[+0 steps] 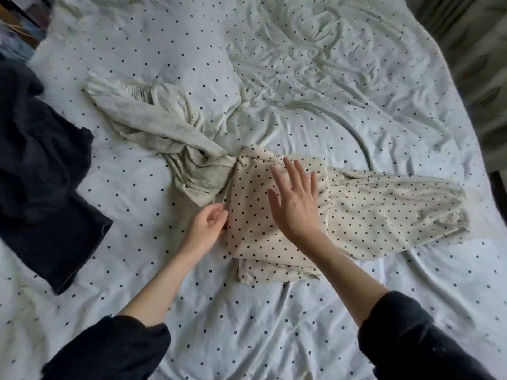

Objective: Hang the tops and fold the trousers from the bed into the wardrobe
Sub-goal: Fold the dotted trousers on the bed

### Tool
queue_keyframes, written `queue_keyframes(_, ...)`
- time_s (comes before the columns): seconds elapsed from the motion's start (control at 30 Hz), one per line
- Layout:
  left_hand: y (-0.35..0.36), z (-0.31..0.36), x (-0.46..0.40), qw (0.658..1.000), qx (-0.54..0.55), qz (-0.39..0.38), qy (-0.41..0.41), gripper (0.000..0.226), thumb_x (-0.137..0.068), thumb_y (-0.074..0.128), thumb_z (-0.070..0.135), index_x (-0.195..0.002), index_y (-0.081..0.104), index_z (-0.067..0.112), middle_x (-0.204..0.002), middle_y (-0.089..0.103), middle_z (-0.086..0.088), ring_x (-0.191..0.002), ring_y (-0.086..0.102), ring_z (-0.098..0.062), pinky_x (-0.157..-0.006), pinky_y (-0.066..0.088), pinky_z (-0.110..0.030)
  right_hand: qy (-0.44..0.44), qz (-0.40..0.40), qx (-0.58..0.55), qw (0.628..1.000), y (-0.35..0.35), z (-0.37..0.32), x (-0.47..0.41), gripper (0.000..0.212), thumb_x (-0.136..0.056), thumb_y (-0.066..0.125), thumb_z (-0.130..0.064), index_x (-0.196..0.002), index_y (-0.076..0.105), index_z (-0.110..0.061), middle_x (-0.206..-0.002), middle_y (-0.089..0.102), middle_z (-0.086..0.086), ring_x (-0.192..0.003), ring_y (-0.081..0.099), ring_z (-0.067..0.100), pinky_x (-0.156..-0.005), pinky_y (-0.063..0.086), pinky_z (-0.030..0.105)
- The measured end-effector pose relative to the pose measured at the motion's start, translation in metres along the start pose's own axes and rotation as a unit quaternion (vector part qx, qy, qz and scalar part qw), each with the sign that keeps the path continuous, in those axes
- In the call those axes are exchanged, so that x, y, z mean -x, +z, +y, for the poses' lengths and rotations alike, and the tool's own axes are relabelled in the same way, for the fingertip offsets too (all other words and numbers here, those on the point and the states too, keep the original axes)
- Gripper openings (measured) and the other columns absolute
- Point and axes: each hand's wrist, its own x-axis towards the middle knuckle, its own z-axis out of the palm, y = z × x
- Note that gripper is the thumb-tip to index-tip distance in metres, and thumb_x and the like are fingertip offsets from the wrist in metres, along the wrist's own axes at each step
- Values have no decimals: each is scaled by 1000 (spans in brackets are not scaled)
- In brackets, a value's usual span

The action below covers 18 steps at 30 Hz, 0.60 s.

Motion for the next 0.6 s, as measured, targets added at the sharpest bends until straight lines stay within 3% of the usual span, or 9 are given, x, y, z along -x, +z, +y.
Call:
queue_keyframes(0.1, 4, 13, -15, 998, 45, -6, -46, 44, -89, 61, 26, -130, 49, 15, -118, 57, -5, -106, 56, -18, -96, 47, -38, 50, 1, 15, 999, 1, 18, 35, 44, -89, 58, -18, -132, 52, -12, -144, 41, 17, -136, 33, 37, -110, 26, 57)
queue_keyframes(0.17, 8, 20, -21, 995, 63, -19, -72, 53, -88, 64, 23, -136, 43, 14, -120, 55, -5, -106, 55, -17, -90, 47, -36, 56, -2, 25, 998, 2, 24, 54, 45, -86, 57, -14, -131, 53, -13, -143, 42, 18, -136, 34, 37, -109, 30, 55)
queue_keyframes(0.27, 11, 27, -27, 991, 59, -59, -104, 62, -85, 66, 13, -139, 35, 12, -119, 57, -4, -100, 56, -19, -71, 44, -28, 73, -59, 46, 995, 2, 22, 63, 48, -92, 34, -30, -138, 44, -18, -150, 32, 15, -142, 21, 33, -114, 23, 51)
queue_keyframes(0.37, 9, 35, -23, 991, 30, -84, -104, 58, -84, 66, 7, -135, 39, 10, -119, 59, -4, -99, 59, -20, -70, 43, -28, 110, -116, 32, 987, 0, 17, 59, 49, -99, 35, -34, -145, 27, -20, -156, 14, 12, -145, 6, 29, -118, 12, 42)
queue_keyframes(0.5, 4, 60, -11, 988, 52, -119, -89, 49, -88, 59, 0, -133, 42, 9, -115, 59, -3, -79, 56, -8, -57, 37, -25, 123, -120, 0, 985, -9, 11, 53, 46, -96, 42, -29, -139, 31, -16, -147, 24, 11, -140, 16, 30, -114, 23, 43)
queue_keyframes(0.6, 4, 78, -2, 990, 40, -126, -59, 41, -88, 58, 1, -122, 44, 19, -107, 63, 0, -77, 55, -4, -56, 35, -24, 156, -120, -110, 974, -26, 13, 48, 46, -98, 44, -25, -141, 35, -15, -150, 27, 10, -142, 17, 24, -116, 16, 33)
